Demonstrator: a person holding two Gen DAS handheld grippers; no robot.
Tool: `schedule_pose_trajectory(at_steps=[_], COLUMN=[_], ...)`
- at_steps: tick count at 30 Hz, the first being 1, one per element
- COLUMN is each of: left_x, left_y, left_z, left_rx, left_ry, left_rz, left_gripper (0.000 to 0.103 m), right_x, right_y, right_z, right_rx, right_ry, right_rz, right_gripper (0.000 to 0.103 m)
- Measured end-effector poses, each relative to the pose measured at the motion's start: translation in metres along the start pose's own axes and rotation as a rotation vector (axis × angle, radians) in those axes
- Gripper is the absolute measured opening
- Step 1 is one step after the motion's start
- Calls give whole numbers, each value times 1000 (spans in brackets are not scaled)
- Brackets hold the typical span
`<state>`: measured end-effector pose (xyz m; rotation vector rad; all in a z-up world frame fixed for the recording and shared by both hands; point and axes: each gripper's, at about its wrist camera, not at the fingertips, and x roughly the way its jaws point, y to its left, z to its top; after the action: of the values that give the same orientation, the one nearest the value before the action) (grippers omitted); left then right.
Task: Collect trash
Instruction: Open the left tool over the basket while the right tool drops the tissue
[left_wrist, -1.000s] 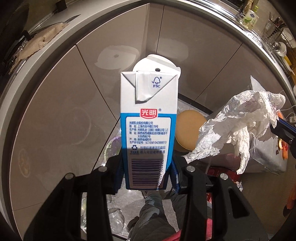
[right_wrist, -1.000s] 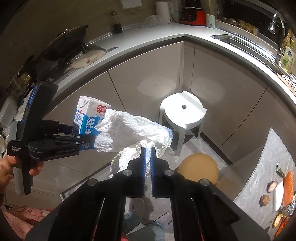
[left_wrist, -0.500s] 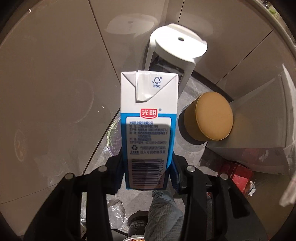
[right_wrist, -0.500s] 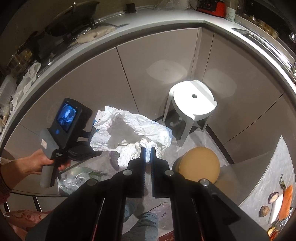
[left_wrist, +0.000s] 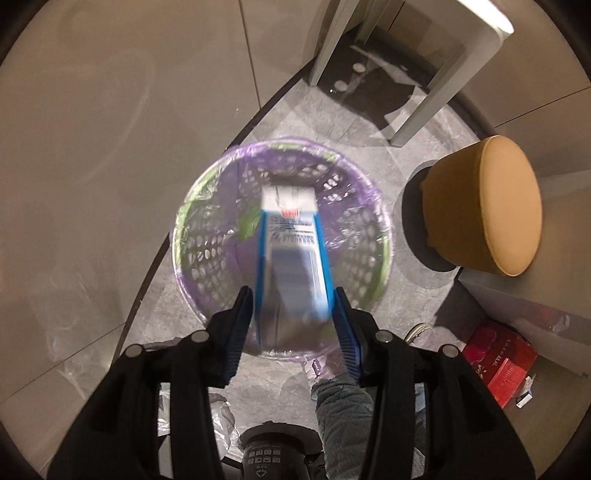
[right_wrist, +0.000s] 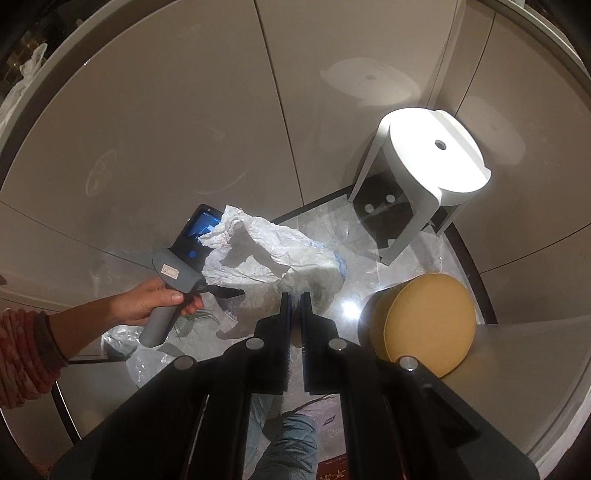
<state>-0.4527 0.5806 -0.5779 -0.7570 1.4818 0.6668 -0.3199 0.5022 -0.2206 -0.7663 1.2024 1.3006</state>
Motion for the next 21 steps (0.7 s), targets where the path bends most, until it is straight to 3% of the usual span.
schedule_pose_trajectory(at_steps=[4, 8, 13, 17, 21], left_x=[2, -23, -107, -166, -185], left_y=[3, 10, 14, 14, 17], left_z=[0, -7, -23, -39, -51], left_rx=[17, -10, -36, -33, -55], left_ry=[-15, -35, -147, -222, -239], left_rz=[21, -26, -45, -26, -17], left_gripper=[63, 63, 82, 88, 89], right_x=[23, 41, 80, 131, 205], right_y=[1, -1, 4, 19, 34], right_z=[7, 12, 18, 23, 25], right_rx=[-10, -31, -71, -114, -113], right_ry=[24, 42, 85, 118, 172], right_rz=[9, -15, 1, 53, 108], right_gripper=[6, 6, 6, 6, 6])
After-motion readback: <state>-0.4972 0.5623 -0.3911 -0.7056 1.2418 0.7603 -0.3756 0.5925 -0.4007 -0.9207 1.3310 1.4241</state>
